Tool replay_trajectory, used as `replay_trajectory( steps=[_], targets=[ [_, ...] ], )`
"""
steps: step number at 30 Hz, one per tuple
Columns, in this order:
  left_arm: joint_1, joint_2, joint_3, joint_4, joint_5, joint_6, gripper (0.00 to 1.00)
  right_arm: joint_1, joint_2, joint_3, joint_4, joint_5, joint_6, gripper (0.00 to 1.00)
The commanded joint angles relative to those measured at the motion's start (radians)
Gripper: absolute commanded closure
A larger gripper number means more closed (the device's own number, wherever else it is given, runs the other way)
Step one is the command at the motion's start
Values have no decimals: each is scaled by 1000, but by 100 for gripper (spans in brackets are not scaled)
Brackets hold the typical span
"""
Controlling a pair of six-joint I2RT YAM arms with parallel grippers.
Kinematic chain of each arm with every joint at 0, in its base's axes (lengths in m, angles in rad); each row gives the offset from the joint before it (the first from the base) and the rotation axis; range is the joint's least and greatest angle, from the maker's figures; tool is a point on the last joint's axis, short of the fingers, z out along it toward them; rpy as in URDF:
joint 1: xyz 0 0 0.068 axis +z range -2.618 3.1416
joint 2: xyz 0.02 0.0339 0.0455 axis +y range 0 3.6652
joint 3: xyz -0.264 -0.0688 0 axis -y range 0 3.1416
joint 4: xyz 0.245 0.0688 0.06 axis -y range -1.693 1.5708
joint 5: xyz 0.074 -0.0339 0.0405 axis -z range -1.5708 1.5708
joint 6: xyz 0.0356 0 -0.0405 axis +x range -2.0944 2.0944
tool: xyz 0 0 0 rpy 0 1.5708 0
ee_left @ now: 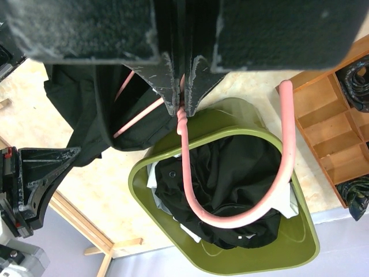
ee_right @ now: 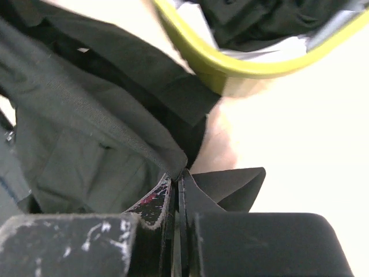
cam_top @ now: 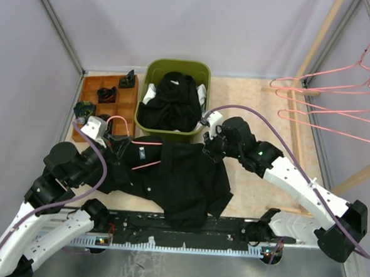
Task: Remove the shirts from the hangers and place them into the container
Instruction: Remove the shirt from the hanger.
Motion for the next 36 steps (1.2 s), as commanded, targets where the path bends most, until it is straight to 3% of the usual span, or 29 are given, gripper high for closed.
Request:
replay_trajectory(
  steps=[1, 6, 9, 13, 14, 15, 16, 20, 22, 24, 29, 31, 36],
  targets=[
    [4, -17, 31, 13, -25, 20, 100, -5, -59, 6, 48, 231, 49, 100],
    [4, -16, 33, 6, 0, 44, 100, -6, -75, 5, 79, 433, 85, 100],
    [4, -16, 38, 13, 32, 54, 100, -5, 19, 20, 37, 494, 103, 96],
    [4, -15, 36, 24, 53, 46, 100, -6, 162, 112, -85, 502, 162, 80],
    [4, -14, 35, 24, 53, 43, 100, -4, 176, 135, -107, 501, 175, 72],
    [4, -13, 34, 22, 50, 40, 100, -4, 174, 156, -118, 498, 180, 54],
    [4, -12, 33, 18, 45, 35, 100, -3, 160, 174, -121, 492, 181, 49],
    [4, -15, 25, 6, 23, 19, 100, 1, 38, 189, -37, 369, 189, 35],
    [4, -18, 19, 10, 9, 13, 100, 12, -15, 175, 39, 236, 203, 33],
    [4, -18, 16, 15, 1, 9, 100, 59, -27, 180, 81, 209, 244, 31],
    [4, -6, 18, 23, 4, -3, 100, 312, 62, 229, 114, 399, 224, 21],
    [4, -1, 21, 23, 3, -5, 100, 363, 99, 233, 149, 492, 280, 15],
    [4, -5, 20, 20, -20, -28, 100, 442, 174, 217, 211, 721, 261, 15]
  ],
)
